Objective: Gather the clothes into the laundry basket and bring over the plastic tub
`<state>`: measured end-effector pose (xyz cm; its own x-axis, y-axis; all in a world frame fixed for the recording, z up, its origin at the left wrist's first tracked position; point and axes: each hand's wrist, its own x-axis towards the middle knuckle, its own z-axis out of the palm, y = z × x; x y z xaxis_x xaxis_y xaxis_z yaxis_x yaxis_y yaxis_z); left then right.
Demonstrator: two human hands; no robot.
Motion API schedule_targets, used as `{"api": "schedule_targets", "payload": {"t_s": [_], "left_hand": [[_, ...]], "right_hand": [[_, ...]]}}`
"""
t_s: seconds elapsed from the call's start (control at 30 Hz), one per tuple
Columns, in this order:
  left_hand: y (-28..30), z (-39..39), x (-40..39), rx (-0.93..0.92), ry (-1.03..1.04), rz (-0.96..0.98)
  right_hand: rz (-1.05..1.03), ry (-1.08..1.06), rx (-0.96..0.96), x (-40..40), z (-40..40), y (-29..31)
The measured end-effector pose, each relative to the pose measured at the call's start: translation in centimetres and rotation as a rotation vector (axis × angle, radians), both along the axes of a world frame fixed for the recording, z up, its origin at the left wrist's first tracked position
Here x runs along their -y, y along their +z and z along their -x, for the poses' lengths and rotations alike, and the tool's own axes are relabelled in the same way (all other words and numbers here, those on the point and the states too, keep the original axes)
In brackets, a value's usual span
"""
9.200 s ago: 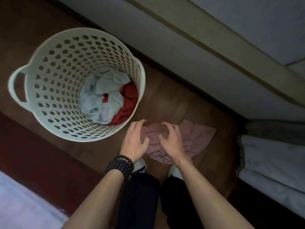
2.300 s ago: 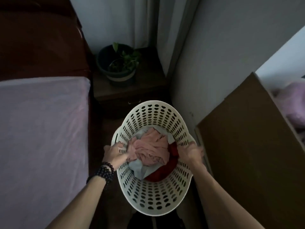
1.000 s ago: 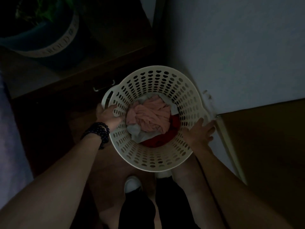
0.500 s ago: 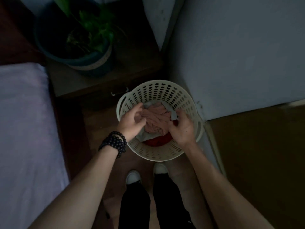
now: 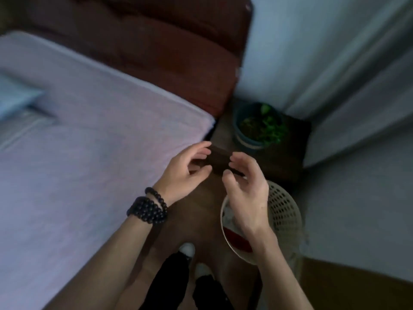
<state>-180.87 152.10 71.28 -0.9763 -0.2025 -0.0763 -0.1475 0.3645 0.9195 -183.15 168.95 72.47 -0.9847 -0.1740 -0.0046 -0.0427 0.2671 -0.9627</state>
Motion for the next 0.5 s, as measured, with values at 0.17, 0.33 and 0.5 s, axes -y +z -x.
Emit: {"api": "schedule_targets", "payload": {"t_s": [0.17, 0.33, 0.5], "left_hand": [[8.7, -13.5, 6.6, -0.159, 0.384, 0.02], [15.0, -32.3, 10.2, -0.278, 0.824, 0.075], [16.9, -53.8, 8.0, -0.332, 1.264, 0.117]], "right_hand": [[0.226, 0.395, -0.033, 9.5, -7.5, 7.9], [0.385, 0.907, -0.034, 18.6, -21.1, 13.9], [0.446, 1.331, 0.032, 23.1, -39.7, 15.2]]}}
